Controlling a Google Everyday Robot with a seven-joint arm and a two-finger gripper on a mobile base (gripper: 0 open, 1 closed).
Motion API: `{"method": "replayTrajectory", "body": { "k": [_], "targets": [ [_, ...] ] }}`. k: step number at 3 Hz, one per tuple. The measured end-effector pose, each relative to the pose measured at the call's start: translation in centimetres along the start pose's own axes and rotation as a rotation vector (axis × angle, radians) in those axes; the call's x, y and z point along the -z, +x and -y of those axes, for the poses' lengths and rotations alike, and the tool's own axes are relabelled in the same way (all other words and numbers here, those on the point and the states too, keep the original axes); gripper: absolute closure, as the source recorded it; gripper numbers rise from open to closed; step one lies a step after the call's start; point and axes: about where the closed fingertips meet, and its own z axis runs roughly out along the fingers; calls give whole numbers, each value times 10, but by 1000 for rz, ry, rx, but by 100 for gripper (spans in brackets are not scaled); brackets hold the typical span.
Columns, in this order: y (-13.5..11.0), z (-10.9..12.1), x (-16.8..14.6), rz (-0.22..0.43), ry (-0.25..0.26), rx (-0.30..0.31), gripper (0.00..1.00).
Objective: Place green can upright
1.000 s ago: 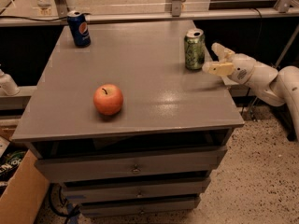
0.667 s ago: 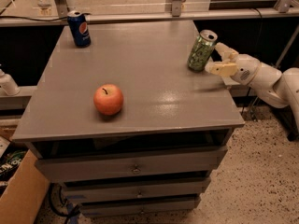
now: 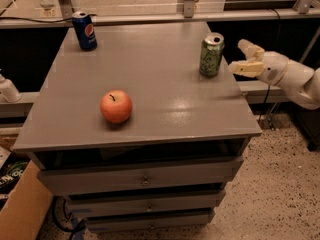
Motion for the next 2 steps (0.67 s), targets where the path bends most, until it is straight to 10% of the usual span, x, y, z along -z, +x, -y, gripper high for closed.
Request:
{"method": "replayTrajectory", "body": {
  "k": [2],
  "targets": [
    [-76, -17, -6, -148, -122, 148, 0]
  ]
}}
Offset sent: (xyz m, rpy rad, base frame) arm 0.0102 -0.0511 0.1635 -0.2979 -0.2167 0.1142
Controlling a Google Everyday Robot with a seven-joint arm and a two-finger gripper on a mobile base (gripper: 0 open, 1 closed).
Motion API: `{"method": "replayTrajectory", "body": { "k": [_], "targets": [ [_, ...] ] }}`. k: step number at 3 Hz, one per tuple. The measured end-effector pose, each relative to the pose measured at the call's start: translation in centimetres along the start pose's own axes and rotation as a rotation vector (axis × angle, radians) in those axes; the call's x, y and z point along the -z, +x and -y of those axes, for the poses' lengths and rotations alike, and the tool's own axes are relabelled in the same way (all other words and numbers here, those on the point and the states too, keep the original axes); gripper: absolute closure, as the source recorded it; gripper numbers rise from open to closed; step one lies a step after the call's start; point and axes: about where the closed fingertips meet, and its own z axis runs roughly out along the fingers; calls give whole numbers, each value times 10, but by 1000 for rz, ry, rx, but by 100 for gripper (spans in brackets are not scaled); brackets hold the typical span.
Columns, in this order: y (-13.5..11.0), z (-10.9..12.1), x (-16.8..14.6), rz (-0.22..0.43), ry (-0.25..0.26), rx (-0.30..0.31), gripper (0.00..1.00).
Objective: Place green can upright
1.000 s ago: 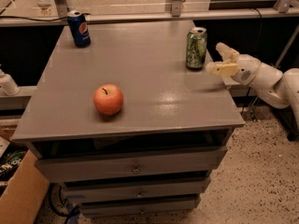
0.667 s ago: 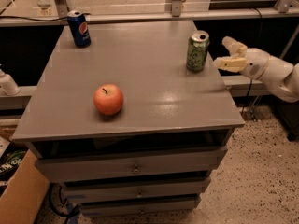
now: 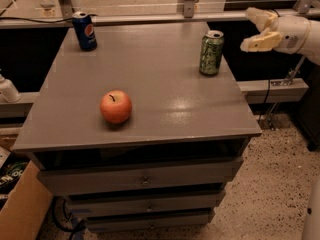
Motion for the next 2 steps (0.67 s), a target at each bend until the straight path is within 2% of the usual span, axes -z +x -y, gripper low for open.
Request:
{"method": "replayTrajectory", "body": {
  "k": [1, 2],
  "targets": [
    [-17, 4, 12, 8, 19, 41, 0],
    [-17, 4, 12, 9, 19, 40, 0]
  ]
}}
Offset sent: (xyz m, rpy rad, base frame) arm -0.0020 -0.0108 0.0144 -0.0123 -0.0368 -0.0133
